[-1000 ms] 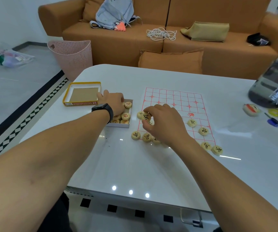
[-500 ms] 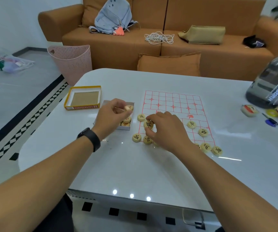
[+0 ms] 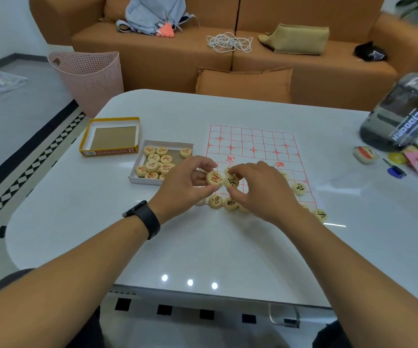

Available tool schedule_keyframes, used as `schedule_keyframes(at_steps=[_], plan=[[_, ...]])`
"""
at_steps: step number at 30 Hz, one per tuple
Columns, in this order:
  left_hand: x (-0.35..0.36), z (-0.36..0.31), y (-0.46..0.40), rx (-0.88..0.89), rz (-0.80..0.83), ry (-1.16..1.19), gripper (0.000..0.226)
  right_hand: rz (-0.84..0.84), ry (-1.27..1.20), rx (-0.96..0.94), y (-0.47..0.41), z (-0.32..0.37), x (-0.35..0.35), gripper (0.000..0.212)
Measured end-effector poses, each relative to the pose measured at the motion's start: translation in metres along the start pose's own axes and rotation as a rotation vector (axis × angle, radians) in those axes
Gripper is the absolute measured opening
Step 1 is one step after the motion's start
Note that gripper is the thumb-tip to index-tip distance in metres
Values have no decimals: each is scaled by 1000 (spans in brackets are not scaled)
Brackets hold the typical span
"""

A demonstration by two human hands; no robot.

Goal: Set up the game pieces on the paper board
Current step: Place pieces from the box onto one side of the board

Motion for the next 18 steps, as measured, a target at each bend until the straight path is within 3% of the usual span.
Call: schedule_keyframes(at_steps=[6,10,13,18], plan=[[-16,4,-5,84,-101,-391,23,32,60,-25,-1,0,5,39],[-57,25,-13,-77,-183,-669,13,35,4,114,-9,-31,-14,39],[-76,51,-16,-225,-150,-727,17,21,-25,180,-10,-46,-21,35],[-82,68,-26,-261,-122,-746,26,54,-14,181,-10,-53,-19,35]])
Point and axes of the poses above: each hand's wrist, its own y-axis away from the middle knuckle, its own x-axis out of the palm, z = x × y, the point moved 7 cm from there along -y, towards the middle knuckle, and after that the axes turned 11 degrees about x, right-handed, at the moved point
